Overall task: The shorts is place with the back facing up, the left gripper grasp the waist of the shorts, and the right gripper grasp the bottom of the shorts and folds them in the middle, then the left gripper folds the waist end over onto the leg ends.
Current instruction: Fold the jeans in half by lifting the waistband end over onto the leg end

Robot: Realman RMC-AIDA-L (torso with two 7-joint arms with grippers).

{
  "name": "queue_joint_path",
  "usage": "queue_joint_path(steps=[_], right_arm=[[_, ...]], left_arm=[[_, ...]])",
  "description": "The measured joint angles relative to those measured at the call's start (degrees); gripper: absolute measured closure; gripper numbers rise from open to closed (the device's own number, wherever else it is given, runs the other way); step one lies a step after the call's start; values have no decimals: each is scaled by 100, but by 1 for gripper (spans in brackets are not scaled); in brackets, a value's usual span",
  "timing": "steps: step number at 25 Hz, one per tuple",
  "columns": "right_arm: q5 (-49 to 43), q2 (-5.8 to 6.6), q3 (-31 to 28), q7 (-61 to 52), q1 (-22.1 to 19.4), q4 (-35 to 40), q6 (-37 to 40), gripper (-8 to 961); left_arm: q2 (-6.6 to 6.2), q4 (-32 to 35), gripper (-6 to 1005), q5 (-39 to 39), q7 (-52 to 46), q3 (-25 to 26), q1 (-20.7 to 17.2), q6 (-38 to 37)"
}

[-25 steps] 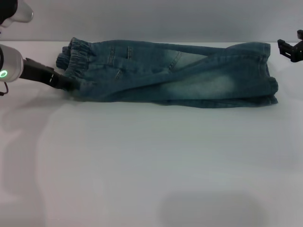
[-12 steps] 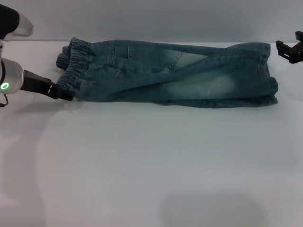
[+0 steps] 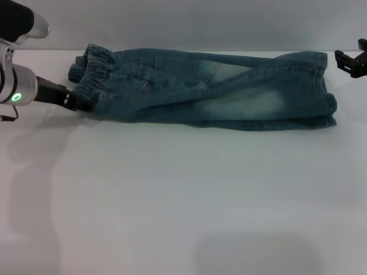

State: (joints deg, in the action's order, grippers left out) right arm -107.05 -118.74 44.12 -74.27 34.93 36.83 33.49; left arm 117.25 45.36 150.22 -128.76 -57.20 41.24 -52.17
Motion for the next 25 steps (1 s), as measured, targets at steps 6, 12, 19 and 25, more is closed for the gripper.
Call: queue_joint_path(steps=[6,12,19,25], right_arm=[[0,0,0,0,-23,0,0,400],[0,0,-9,0,-36,4,-1,400],[18,-6,-1,0,-64,8,-1,399],[130,-8,0,2,-93,16,-1,400]], left_arm=[[17,-97,223,-1,0,-10,131,245],[45,-262,230,-2,0,-14,276,613],[39,-612,238,-3,0,-19,494,960],[42,-691,245,-2,0,-22,539,1144]])
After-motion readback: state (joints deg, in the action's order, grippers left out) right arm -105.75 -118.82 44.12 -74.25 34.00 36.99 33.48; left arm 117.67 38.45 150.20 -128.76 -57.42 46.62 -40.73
